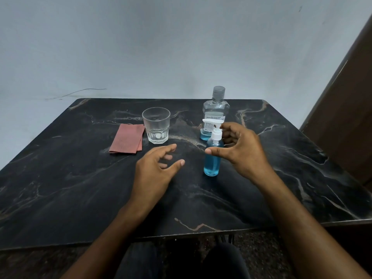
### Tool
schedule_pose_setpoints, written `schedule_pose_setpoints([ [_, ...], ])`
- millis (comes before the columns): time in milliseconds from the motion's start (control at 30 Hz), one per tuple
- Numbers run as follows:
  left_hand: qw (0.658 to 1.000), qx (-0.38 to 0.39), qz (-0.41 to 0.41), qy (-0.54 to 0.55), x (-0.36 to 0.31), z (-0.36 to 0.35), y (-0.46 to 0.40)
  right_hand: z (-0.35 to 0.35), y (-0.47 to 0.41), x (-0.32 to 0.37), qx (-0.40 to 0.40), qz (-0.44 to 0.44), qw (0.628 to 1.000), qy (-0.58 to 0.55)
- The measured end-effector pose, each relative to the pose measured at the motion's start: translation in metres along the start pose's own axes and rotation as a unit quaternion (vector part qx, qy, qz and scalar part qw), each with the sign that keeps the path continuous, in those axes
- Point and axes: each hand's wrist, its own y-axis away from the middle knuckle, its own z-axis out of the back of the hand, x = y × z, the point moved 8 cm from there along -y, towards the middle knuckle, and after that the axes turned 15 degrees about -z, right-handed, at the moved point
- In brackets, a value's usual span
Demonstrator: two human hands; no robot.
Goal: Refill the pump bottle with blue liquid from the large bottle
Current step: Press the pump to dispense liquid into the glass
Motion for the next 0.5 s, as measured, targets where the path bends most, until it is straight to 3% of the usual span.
schedule_pose_setpoints([
  [200, 0.997, -0.049, -0.021, -0.062, 0.013, 0.025, -0.026, 0.000, 0.002, -0.013, 0.008, -0.010, 1.000, -0.025],
  [500, 0.991, -0.036, 0.113, -0.057, 0.074, 0.018, -0.074, -0.012, 0.011, -0.028, 0.029, -0.019, 0.999, 0.014],
])
